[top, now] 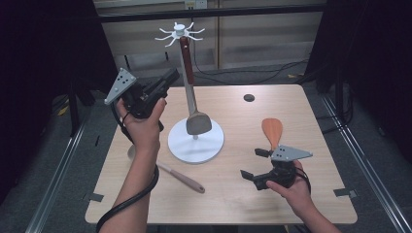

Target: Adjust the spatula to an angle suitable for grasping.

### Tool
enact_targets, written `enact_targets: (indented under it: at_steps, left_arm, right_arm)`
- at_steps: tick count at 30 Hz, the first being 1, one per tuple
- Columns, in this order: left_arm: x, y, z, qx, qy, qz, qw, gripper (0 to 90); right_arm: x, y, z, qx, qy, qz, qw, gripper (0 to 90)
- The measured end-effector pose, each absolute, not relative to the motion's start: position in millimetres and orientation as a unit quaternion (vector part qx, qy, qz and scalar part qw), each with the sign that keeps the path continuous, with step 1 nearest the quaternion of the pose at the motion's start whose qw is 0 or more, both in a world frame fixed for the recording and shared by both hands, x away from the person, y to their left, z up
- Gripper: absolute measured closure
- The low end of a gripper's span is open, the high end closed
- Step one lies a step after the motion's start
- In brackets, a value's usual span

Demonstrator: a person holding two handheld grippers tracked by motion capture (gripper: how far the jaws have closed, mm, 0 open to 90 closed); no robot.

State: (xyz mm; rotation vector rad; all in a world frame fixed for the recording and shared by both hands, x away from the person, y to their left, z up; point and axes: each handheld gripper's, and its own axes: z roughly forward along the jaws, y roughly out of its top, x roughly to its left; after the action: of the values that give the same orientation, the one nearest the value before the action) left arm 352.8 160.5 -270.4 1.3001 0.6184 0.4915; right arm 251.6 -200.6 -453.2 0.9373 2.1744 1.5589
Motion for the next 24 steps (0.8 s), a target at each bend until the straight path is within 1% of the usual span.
enact_targets:
  at_steps: [12,17,24]
  left_arm:
    - [357.2,158.8,-244.7,0.567,0.258,0.232,0.747,90.0]
    - [360.0,157.1,-238.4,0.567,0.256,0.237,0.746,90.0]
    - [366.3,157.8,-231.0,0.553,0.263,0.236,0.754,90.0]
  right_arm:
    - [250.8,-200.1,-455.0,0.329,0.759,0.541,0.150,5.9]
    - [250.8,-202.1,-454.4,0.331,0.756,0.544,0.150,5.9]
    - [250.2,-203.5,-454.1,0.331,0.756,0.543,0.152,5.9]
